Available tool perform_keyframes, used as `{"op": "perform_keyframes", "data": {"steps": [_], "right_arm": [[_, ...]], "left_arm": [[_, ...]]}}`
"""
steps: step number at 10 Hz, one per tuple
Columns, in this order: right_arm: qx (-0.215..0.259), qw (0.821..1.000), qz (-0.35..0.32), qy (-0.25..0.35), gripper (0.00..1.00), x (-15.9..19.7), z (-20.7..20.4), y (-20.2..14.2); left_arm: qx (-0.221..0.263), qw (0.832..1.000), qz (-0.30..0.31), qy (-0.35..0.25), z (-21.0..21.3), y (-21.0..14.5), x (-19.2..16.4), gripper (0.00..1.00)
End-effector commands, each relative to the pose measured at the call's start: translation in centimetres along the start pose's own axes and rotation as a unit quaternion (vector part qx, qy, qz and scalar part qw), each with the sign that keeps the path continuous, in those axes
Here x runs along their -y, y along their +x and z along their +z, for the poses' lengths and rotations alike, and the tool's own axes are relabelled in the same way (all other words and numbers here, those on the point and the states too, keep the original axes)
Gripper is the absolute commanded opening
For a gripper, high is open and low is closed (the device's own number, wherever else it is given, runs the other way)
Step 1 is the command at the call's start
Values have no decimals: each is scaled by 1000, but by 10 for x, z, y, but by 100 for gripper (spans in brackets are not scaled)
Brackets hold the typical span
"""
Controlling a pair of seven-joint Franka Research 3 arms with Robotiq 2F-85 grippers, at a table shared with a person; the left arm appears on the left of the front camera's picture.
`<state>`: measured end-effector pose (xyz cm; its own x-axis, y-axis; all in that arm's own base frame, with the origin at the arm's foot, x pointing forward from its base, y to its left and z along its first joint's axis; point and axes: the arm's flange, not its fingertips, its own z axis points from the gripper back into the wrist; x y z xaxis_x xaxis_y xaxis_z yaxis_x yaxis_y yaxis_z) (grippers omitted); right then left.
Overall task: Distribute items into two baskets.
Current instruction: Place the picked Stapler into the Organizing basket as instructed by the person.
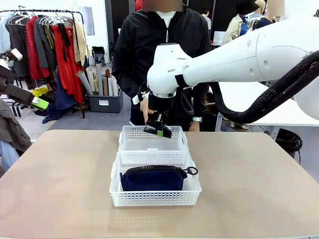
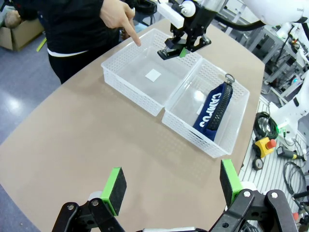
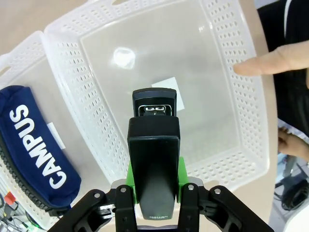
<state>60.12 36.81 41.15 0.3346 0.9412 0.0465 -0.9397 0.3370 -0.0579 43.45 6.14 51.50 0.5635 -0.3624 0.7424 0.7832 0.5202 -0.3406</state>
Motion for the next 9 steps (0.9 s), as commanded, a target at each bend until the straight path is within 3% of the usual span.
{"op": "perform_keyframes", "data": {"steps": [1,9], "right_arm": [[3,1000,22,-12,0,3,-6,6],[-22,998,31,42,0,25,-64,14]], "left_arm": [[4,1000,-2,-3,0,0,1,100],[4,1000,-2,-3,0,0,1,100]]}}
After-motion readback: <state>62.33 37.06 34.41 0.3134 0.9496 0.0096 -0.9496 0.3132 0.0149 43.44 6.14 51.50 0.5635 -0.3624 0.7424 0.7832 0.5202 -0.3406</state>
